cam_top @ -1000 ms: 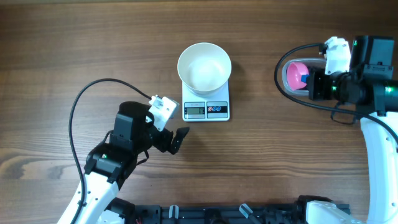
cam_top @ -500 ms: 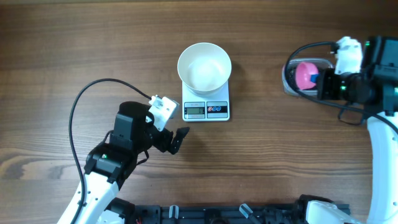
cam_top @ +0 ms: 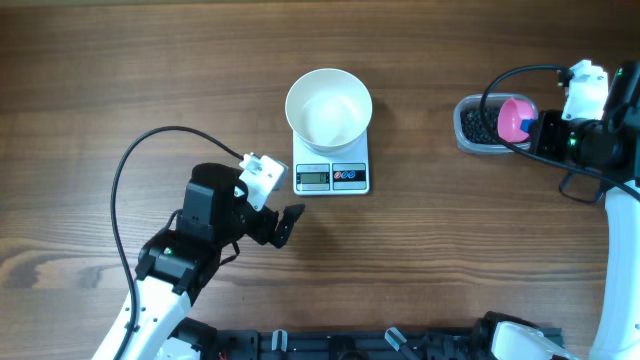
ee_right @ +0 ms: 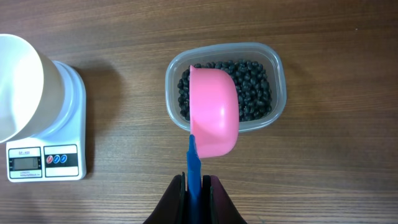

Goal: Scoop item into bowl and weigh 150g on scale
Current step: 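Move the held scoop with the right gripper over the bean tub, then lower the scoop into the black beans and scoop them up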

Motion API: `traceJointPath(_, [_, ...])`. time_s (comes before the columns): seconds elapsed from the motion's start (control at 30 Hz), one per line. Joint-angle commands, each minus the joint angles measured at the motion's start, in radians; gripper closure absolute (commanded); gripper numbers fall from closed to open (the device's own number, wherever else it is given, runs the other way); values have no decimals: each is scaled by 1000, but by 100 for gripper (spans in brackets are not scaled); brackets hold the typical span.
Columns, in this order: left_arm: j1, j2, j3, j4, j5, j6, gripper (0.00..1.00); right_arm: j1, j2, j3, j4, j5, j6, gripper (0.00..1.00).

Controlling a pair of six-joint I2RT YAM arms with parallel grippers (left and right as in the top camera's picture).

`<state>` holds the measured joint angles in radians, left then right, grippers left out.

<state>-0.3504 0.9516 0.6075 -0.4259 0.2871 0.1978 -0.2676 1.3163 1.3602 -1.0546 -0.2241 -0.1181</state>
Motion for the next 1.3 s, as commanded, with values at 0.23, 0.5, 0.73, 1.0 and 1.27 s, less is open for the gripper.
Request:
traceJointPath(0.23, [8, 0, -10, 2, 15, 12, 0, -3, 2, 12, -27, 68, -20, 96])
traceJointPath(0.5, [8, 0, -10, 2, 15, 12, 0, -3, 2, 12, -27, 113, -12, 96])
traceJointPath(0.73, [8, 0, -10, 2, 15, 12, 0, -3, 4, 1, -22, 113, -37, 96])
traceJointPath(1.0, [8, 0, -10, 2, 15, 12, 0, -3, 4, -16, 4, 113, -40, 96])
traceJointPath(1.27, [8, 0, -10, 2, 15, 12, 0, -3, 7, -27, -3, 113, -39, 96])
